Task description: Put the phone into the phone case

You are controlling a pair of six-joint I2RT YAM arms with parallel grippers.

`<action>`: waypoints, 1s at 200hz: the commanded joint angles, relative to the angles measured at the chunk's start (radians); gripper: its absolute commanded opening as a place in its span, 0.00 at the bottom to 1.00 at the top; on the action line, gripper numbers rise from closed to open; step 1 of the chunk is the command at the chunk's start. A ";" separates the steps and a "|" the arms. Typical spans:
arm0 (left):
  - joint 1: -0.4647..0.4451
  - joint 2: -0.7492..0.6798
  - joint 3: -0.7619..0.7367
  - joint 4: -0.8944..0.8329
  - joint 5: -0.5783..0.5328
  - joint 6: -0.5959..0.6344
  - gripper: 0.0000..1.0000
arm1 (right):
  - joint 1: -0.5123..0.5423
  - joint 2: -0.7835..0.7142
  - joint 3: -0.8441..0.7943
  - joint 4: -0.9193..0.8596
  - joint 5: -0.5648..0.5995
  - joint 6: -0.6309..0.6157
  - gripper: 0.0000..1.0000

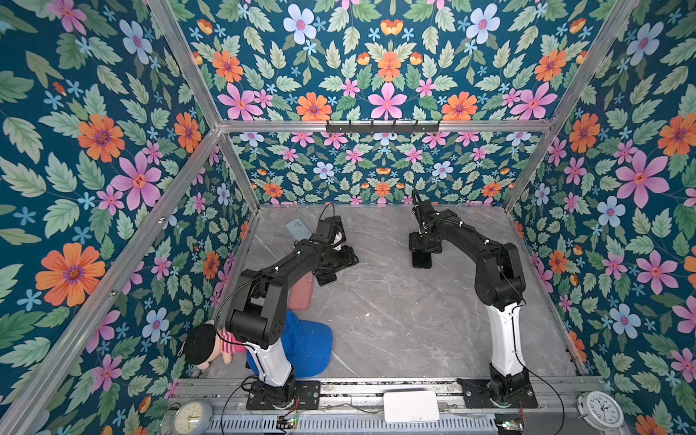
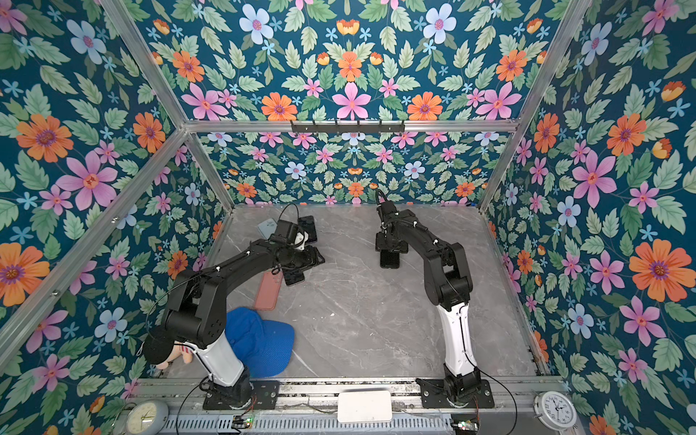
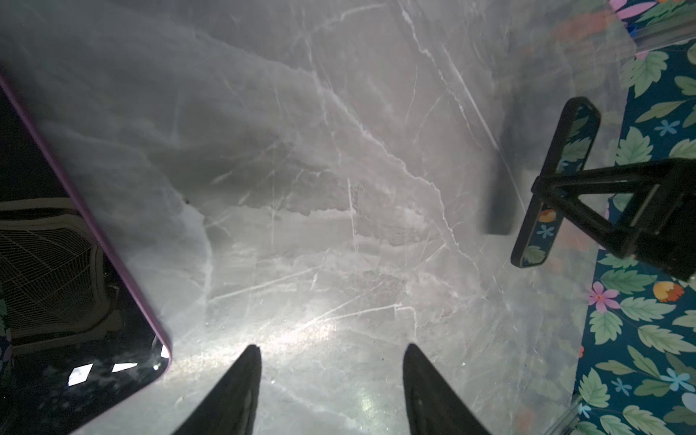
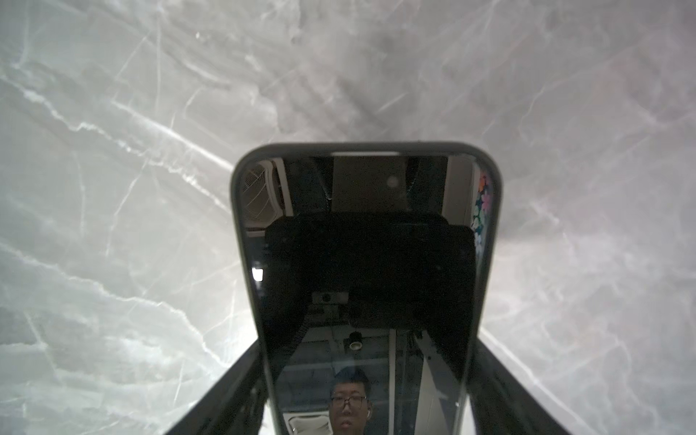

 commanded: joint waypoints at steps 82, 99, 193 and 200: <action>0.073 0.036 0.080 -0.091 -0.016 0.056 0.62 | -0.024 0.099 0.057 -0.012 -0.059 -0.123 0.61; 0.079 0.038 0.079 -0.094 -0.019 0.061 0.62 | -0.024 0.097 0.051 -0.010 -0.054 -0.123 0.63; 0.095 0.107 0.188 -0.198 -0.167 0.096 0.62 | -0.024 0.002 -0.036 0.042 -0.046 -0.148 0.91; 0.094 0.125 0.217 -0.212 -0.184 0.096 0.69 | -0.023 -0.015 -0.045 0.051 -0.046 -0.149 0.94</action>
